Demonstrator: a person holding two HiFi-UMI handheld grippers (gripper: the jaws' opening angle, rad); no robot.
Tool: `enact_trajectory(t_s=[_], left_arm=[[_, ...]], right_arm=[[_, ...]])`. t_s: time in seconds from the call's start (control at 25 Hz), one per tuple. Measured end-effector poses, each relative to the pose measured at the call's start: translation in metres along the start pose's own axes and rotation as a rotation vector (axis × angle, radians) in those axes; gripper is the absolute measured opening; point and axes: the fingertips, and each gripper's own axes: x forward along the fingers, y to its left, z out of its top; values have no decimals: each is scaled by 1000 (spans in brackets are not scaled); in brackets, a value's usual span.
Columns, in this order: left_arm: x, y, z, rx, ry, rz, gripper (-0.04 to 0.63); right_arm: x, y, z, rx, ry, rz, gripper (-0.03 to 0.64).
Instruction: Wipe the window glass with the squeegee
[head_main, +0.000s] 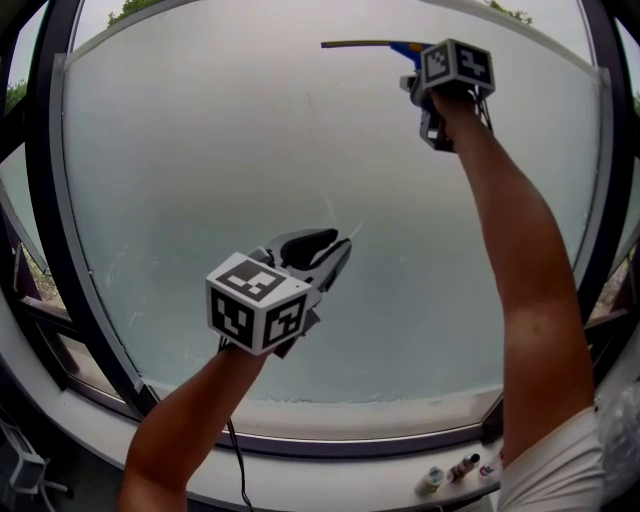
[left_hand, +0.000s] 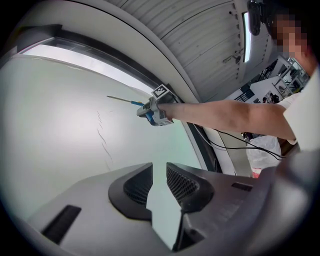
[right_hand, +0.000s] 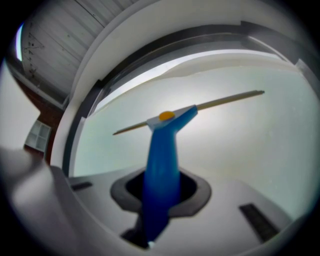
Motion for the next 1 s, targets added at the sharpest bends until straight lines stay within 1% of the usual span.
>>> enact_trajectory(t_s=[0.32,0.44,0.56,1.0], left_arm=[[1,-7,-23,-34,10,-3,107],[4,-8,-30,-51,19,-12,107],[3,-11,-31,-65,23,-21,107],[2,-21,-46,-113,36,-54,107]], right_arm=[[-4,-5,-30,26,9,0,91],[-4,-8,-35,28,10,-8,91],[-6,-5,-37,32,12,-13,91],[-8,-8,-66,40,49,-25,91]])
